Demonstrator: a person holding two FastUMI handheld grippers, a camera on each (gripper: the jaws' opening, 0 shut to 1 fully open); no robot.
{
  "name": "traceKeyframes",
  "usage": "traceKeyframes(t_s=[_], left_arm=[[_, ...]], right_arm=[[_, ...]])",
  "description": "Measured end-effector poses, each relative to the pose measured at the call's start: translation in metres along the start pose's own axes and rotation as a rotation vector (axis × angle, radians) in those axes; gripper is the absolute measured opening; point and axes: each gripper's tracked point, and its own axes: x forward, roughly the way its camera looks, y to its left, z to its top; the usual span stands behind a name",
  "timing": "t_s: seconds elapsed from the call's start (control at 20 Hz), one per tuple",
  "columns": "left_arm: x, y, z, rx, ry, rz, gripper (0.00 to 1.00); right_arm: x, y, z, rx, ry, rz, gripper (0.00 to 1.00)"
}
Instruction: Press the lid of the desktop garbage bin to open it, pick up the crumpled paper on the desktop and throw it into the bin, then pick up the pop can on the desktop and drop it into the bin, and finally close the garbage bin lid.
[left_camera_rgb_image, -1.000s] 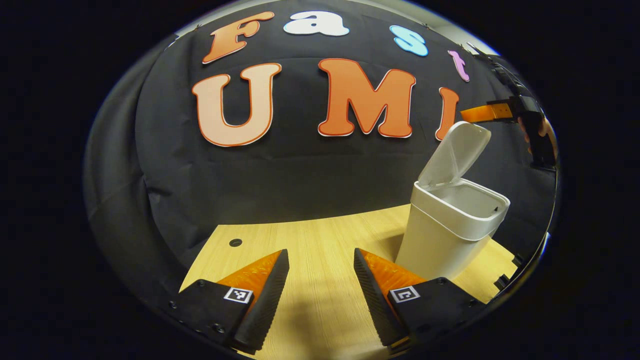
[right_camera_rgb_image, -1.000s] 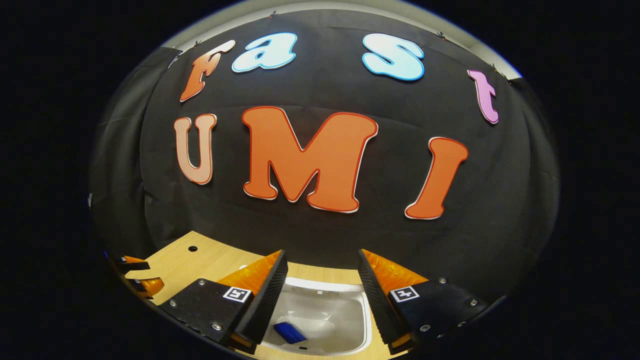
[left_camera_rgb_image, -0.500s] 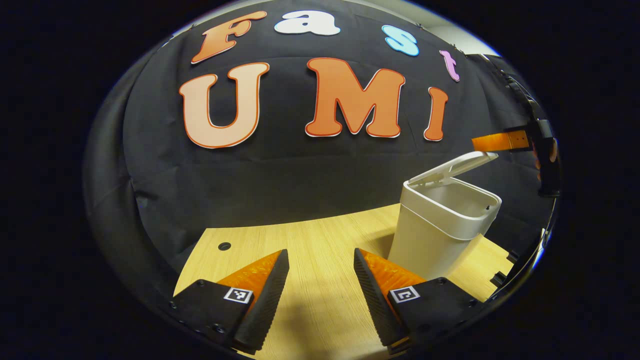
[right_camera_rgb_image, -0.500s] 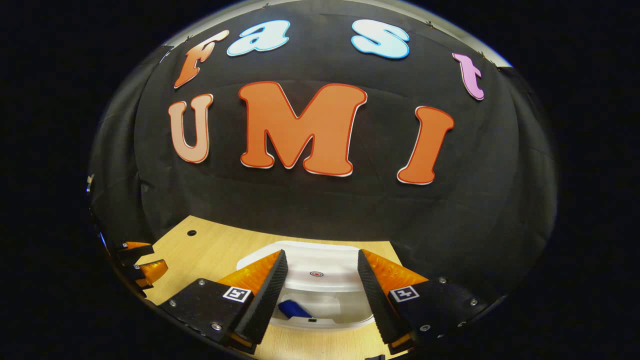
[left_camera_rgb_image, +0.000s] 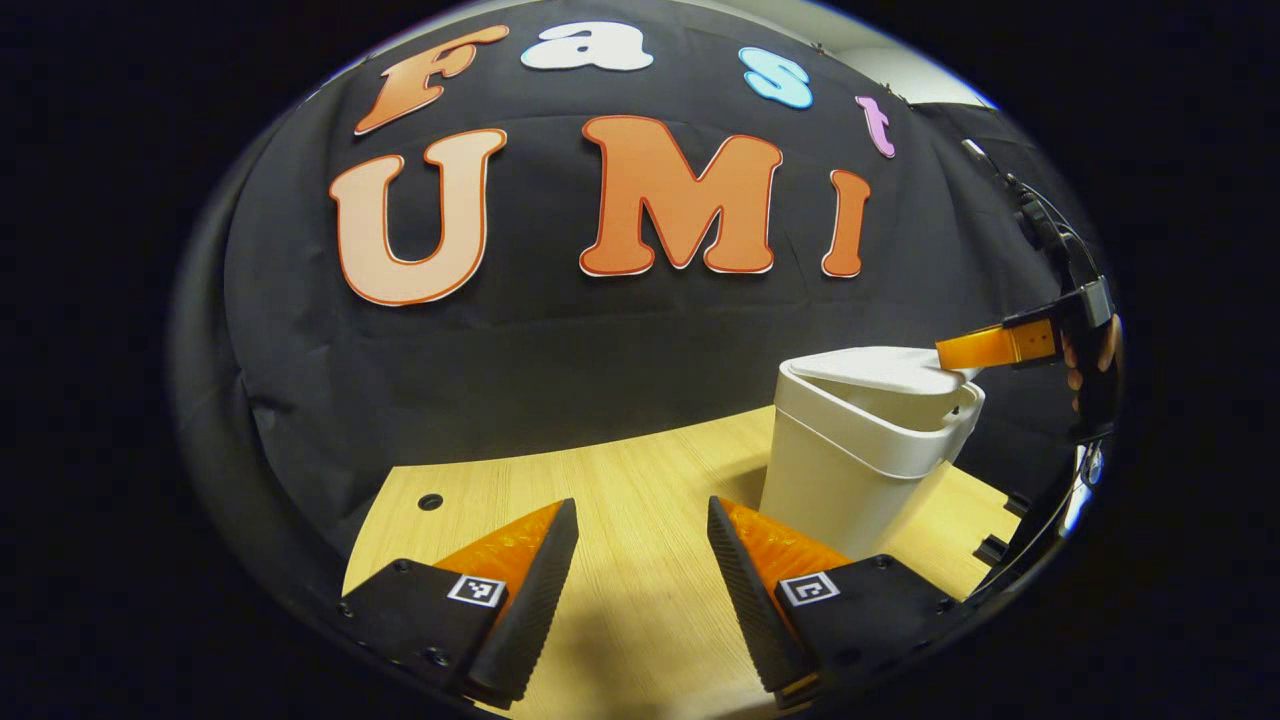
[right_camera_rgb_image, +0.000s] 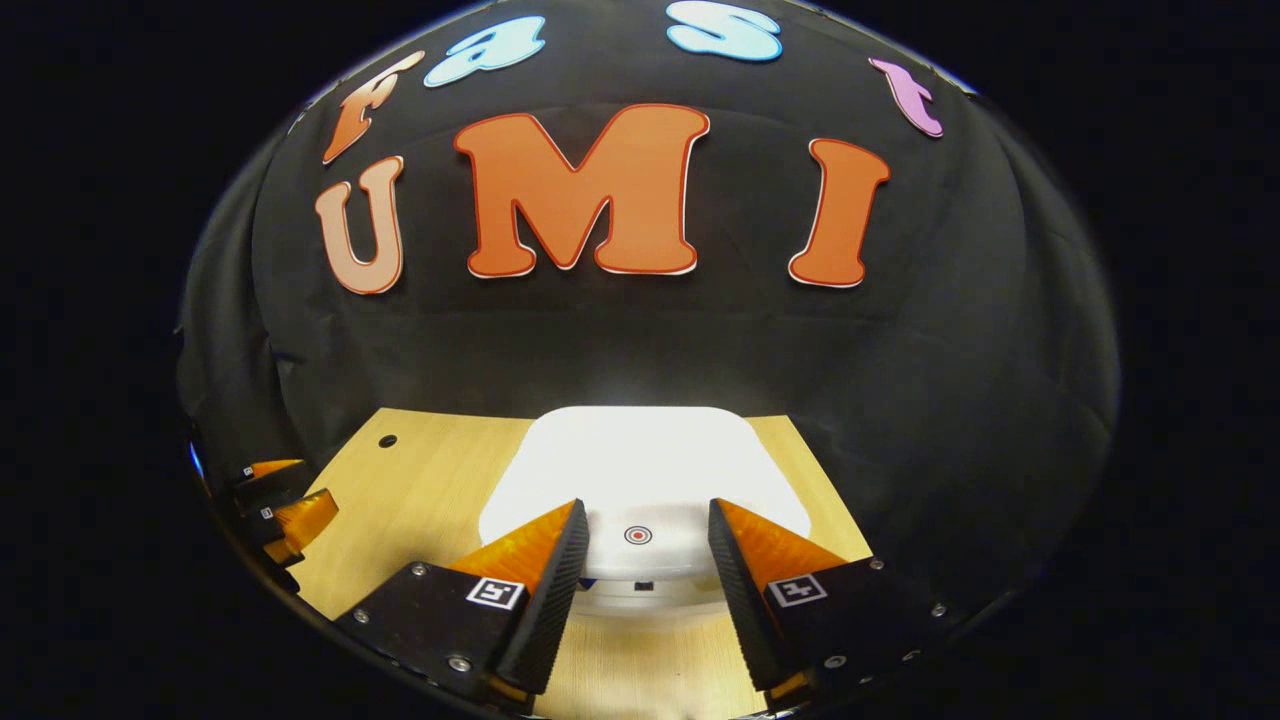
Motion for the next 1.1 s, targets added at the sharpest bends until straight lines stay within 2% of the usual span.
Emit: traceKeyframes(t_s=[0.25, 0.3, 0.35, 0.45, 0.5, 0.55, 0.65, 0.85, 1.05, 1.1], left_arm=[[0.002, -0.002, 0.0, 0.006, 0.006, -0.005, 0.84], [0.002, -0.003, -0.001, 0.009, 0.006, -0.009, 0.84], [0.001, -0.005, 0.0, 0.008, 0.005, -0.015, 0.84], [0.002, -0.008, -0.002, 0.01, 0.014, -0.025, 0.84], [0.002, -0.009, -0.001, 0.015, 0.014, -0.029, 0.84], [0.002, -0.011, 0.001, 0.022, 0.01, -0.033, 0.84], [0.003, -0.013, 0.003, 0.032, 0.003, -0.039, 0.84], [0.002, -0.017, 0.009, 0.041, -0.009, -0.05, 0.84], [-0.003, -0.012, 0.025, 0.058, -0.047, -0.04, 0.84], [-0.004, -0.009, 0.031, 0.053, -0.061, -0.036, 0.84]], right_arm=[[0.003, 0.008, -0.023, 0.009, 0.059, 0.002, 0.69], [0.002, 0.008, -0.023, 0.01, 0.048, -0.003, 0.63], [0.006, 0.009, -0.02, 0.016, 0.048, -0.003, 0.67], [0.002, 0.01, -0.025, 0.008, 0.076, -0.002, 0.6], [0.002, 0.011, -0.026, 0.017, 0.081, -0.005, 0.64], [0.002, 0.013, -0.028, 0.025, 0.086, -0.01, 0.62], [0.002, 0.016, -0.031, 0.035, 0.099, -0.014, 0.57], [0.0, 0.021, -0.03, 0.066, 0.098, -0.013, 0.39], [0.0, 0.022, -0.027, 0.018, 0.044, -0.01, 0.39], [-0.003, 0.025, -0.027, 0.019, 0.026, -0.005, 0.42]])
